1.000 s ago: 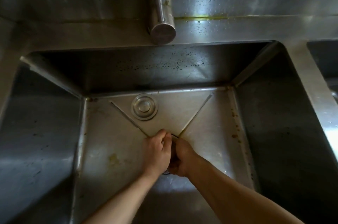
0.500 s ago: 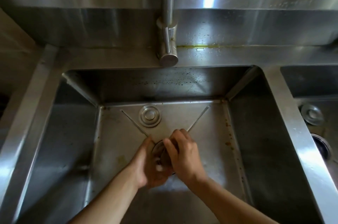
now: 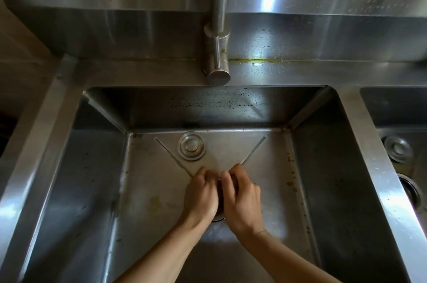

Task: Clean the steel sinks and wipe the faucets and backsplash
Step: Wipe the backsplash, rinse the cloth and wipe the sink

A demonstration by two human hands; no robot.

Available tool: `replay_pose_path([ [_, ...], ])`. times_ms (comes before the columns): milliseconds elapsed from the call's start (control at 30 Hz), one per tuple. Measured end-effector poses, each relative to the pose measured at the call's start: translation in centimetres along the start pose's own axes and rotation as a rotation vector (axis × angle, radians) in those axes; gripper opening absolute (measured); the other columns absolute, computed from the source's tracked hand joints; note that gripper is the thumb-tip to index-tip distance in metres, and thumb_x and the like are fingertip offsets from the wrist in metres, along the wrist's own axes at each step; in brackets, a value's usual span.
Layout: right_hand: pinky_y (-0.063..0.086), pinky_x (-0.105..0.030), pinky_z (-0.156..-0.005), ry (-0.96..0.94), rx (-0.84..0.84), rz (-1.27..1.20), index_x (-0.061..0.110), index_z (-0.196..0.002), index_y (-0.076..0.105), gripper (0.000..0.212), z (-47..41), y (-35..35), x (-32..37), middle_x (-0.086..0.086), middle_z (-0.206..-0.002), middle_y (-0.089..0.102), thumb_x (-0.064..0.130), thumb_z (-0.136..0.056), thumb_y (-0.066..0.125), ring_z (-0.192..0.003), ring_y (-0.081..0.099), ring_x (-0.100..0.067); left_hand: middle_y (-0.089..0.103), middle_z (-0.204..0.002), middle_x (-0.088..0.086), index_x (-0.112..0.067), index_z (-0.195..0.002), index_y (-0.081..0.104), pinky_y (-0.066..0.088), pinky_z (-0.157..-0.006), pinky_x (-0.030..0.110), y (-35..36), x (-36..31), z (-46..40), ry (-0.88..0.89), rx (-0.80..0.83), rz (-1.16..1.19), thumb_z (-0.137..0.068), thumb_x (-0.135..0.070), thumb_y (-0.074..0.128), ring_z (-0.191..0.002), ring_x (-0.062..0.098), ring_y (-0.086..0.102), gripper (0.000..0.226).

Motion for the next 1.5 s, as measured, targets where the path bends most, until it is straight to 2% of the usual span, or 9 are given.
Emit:
replay_pose_path([
  [67, 0.041, -0.024, -0.049, 0.250, 0.002, -0.138, 0.012, -0.073, 0.050, 0.031, -0.2, 0.3, -0.8, 0.003, -0.059, 0.052, 0.031, -0.097, 0.048, -0.055, 0.049, -0.009, 0.062, -0.073, 0.002, -0.016, -0.073, 0.052, 0.047, -0.069, 0.039, -0.4, -0.8, 0.1, 0.193, -0.069, -0.178, -0.096, -0.028, 0.040, -0.073, 0.024, 0.060, 0.029],
  [200, 0.037, -0.018, -0.041, 0.643, 0.229, -0.317, 0.010, -0.079, 0.059, 0.030, -0.8, 1.5, -1.8, 0.001, -0.059, 0.051, 0.024, -0.100, 0.043, -0.051, 0.047, -0.010, 0.059, -0.064, 0.000, -0.019, -0.069, 0.047, 0.048, -0.059, 0.040, -0.3, -0.3, 0.2, 0.396, -0.113, -0.282, -0.087, -0.048, 0.031, -0.063, 0.022, 0.059, 0.037],
  [300, 0.030, -0.018, -0.033, 0.818, 0.419, -0.337, 0.012, -0.072, 0.057, 0.036, -0.6, 2.2, -2.2, 0.006, -0.043, 0.048, 0.020, -0.100, 0.037, -0.032, 0.040, -0.004, 0.047, -0.051, -0.007, -0.024, -0.065, 0.044, 0.037, -0.045, 0.023, 0.2, 0.8, -0.6, 0.520, -0.108, -0.366, -0.086, -0.051, 0.026, -0.048, 0.006, 0.049, 0.039],
  [400, 0.027, -0.014, -0.029, 0.936, 0.520, -0.377, 0.012, -0.061, 0.046, 0.042, -0.9, 2.9, -2.9, 0.007, -0.031, 0.040, 0.017, -0.101, 0.034, -0.023, 0.035, -0.003, 0.033, -0.045, -0.013, -0.031, -0.063, 0.034, 0.022, -0.044, 0.013, 0.5, 1.0, -1.4, 0.609, -0.122, -0.444, -0.088, -0.047, 0.029, -0.042, 0.004, 0.038, 0.030],
  [500, 0.027, -0.012, -0.026, 1.002, 0.590, -0.372, 0.013, -0.056, 0.040, 0.046, -1.4, 3.6, -3.7, 0.006, -0.028, 0.038, 0.020, -0.101, 0.033, -0.020, 0.035, -0.003, 0.039, -0.046, -0.008, -0.029, -0.064, 0.036, 0.029, -0.043, 0.023, 0.7, 1.5, -2.5, 0.626, -0.105, -0.445, -0.088, -0.045, 0.033, -0.044, 0.013, 0.045, 0.028],
  [667, 0.028, -0.013, -0.026, 1.112, 0.700, -0.422, 0.015, -0.024, 0.043, 0.076, -1.4, 4.3, -5.4, 0.003, -0.027, 0.038, 0.024, -0.099, 0.032, -0.020, 0.037, -0.005, 0.049, -0.049, 0.003, -0.026, -0.062, 0.036, 0.028, -0.046, 0.027, 1.1, 1.4, -3.3, 0.707, -0.038, -0.517, -0.087, -0.041, 0.036, -0.046, 0.020, 0.050, 0.029],
  [800, 0.029, -0.014, -0.026, 1.204, 0.714, -0.427, 0.010, -0.048, 0.042, 0.053, -0.9, 5.1, -7.2, 0.001, -0.032, 0.040, 0.025, -0.098, 0.031, -0.023, 0.039, -0.007, 0.047, -0.049, -0.004, -0.022, -0.061, 0.042, 0.031, -0.044, 0.023, 1.4, 0.7, -3.4, 0.782, 0.032, -0.582, -0.090, -0.039, 0.037, -0.044, 0.015, 0.049, 0.034],
  [1033, 0.023, -0.010, -0.030, 1.249, 0.792, -0.522, 0.014, -0.045, 0.034, 0.049, -0.5, 5.6, -7.3, 0.000, -0.037, 0.030, 0.029, -0.092, 0.032, -0.026, 0.027, -0.008, 0.048, -0.048, -0.001, -0.019, -0.060, 0.043, 0.030, -0.043, 0.023, 1.3, -1.4, -2.6, 0.931, 0.089, -0.615, -0.090, -0.035, 0.041, -0.043, 0.019, 0.049, 0.034],
  [1500, 0.028, -0.011, -0.030, 1.281, 0.785, -0.565, 0.012, -0.035, 0.040, 0.059, 0.2, 5.6, -7.4, -0.002, -0.036, 0.034, 0.024, -0.092, 0.031, -0.024, 0.032, -0.010, 0.048, -0.045, -0.001, -0.017, -0.061, 0.050, 0.031, -0.038, 0.024, 1.3, -2.7, -1.5, 1.123, 0.203, -0.626, -0.092, -0.031, 0.044, -0.039, 0.015, 0.048, 0.034],
])
Point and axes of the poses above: each hand's wrist, its own z-axis away from the middle knuckle, its own y-axis out of the palm, x = y × z, the point moved 5 cm from there along -z, towards the middle knuckle
